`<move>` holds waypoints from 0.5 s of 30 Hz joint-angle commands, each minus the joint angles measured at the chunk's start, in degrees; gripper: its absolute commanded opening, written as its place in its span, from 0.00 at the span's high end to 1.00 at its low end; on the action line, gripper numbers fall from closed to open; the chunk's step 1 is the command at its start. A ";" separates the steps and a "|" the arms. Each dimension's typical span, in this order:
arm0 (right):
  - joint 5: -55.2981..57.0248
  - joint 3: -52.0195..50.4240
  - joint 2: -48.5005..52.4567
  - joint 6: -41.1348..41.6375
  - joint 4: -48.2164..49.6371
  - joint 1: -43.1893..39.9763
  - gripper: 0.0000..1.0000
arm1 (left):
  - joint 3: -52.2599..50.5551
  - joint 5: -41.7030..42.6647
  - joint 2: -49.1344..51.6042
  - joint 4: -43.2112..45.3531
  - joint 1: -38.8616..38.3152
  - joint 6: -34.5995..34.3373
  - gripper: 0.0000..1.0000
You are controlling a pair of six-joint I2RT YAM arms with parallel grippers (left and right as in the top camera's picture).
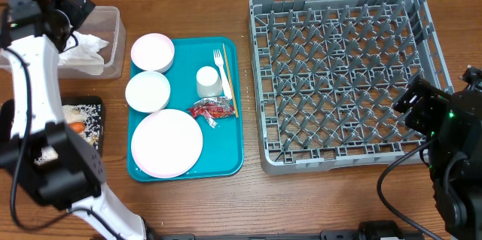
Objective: Sort waste into correct bins and load items into the dishwasher rack
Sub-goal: 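Move the left gripper back to the red-silver wrapper on the teal tray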
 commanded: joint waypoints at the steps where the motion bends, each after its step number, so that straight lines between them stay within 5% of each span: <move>1: 0.81 1.55 -0.46 0.42 0.22 0.24 0.00 | 1.44 17.99 -8.90 -1.42 -0.20 1.70 0.00; 5: 0.79 1.55 -0.46 0.42 0.24 0.24 0.00 | 1.44 32.09 -12.52 -7.39 -1.60 1.75 0.00; 8: 0.81 1.55 -0.46 0.42 0.24 0.24 0.00 | 1.44 33.00 -13.35 -18.14 -5.42 3.56 0.00; 15: 0.79 1.55 -0.46 0.44 0.24 0.24 0.00 | 1.09 12.83 -12.20 -39.56 -19.78 7.89 0.00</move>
